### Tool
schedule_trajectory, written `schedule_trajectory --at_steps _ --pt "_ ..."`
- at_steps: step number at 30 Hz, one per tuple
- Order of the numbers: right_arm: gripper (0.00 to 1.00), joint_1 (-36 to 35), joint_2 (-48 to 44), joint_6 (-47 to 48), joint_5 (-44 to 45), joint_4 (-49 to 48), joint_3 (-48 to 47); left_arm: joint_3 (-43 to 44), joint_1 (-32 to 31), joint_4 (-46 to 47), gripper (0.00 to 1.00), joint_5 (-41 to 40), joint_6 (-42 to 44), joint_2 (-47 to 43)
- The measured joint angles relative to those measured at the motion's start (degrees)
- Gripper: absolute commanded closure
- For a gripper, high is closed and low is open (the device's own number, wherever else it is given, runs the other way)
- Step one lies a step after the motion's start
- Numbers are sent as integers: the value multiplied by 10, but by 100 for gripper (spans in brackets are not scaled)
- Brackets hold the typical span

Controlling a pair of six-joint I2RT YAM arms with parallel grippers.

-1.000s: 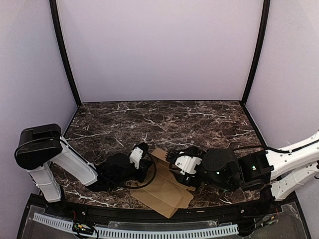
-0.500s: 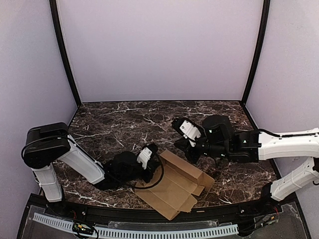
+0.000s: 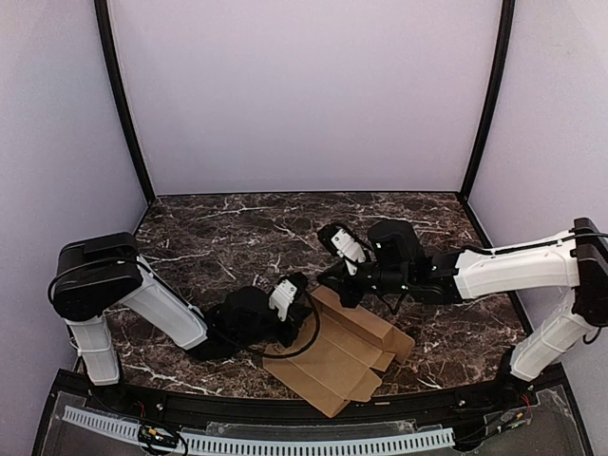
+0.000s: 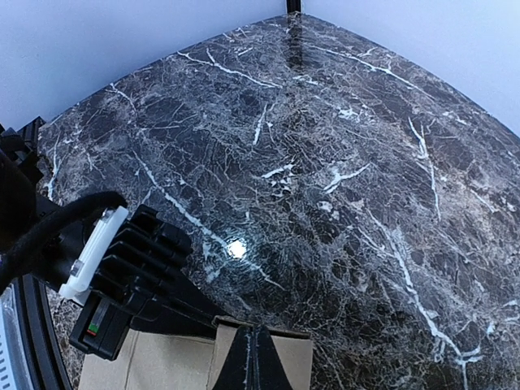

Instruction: Fold the paper box

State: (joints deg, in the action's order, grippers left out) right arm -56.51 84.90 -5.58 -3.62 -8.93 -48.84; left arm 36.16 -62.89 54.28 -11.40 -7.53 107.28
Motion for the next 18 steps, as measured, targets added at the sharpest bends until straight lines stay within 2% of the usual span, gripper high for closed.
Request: schedule_trajectory --at_steps 18 --pt "100 3 54 -33 -16 -78 35 24 0 -34 99 0 0 7"
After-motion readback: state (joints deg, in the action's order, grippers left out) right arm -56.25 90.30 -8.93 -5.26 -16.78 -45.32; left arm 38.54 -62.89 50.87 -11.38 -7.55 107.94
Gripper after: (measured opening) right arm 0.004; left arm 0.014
